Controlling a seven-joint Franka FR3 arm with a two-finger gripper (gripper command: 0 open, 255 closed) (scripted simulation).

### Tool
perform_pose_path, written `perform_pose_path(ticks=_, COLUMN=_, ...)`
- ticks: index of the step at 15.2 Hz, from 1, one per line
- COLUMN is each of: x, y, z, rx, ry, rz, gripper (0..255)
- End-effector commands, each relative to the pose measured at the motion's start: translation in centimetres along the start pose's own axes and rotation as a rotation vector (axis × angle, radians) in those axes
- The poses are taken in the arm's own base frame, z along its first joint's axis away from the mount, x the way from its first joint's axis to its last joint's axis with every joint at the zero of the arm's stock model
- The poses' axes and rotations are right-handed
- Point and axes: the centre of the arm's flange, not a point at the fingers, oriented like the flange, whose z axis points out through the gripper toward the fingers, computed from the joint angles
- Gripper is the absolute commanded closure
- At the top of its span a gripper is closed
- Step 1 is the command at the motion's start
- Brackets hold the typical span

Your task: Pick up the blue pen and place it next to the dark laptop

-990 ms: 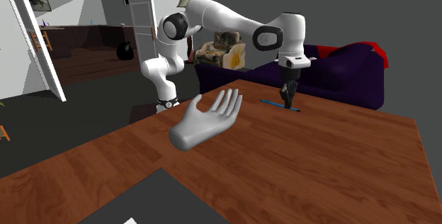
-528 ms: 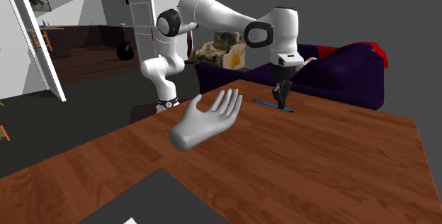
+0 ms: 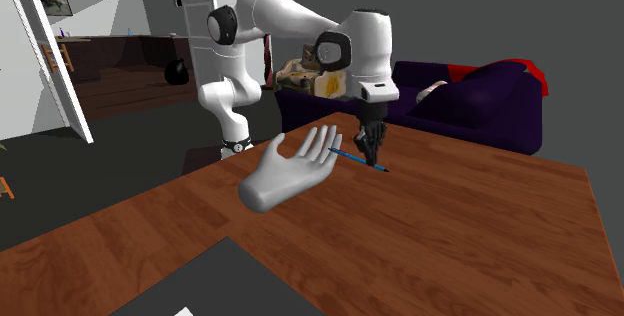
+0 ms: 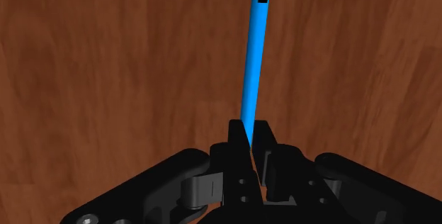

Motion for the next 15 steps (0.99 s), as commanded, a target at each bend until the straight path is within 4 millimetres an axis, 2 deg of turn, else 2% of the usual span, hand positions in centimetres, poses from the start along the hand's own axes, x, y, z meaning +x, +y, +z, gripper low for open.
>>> perform_pose_path(ticks=1, x=-0.6, y=2.5, z=-0.1, rx=0.0, ry=0.0, rz=-0.001, gripper=255)
perform_pose_path(ticks=15, x=-4.9, y=20.4, z=-1.0, rx=0.0, ry=0.0, rz=-0.001, gripper=255)
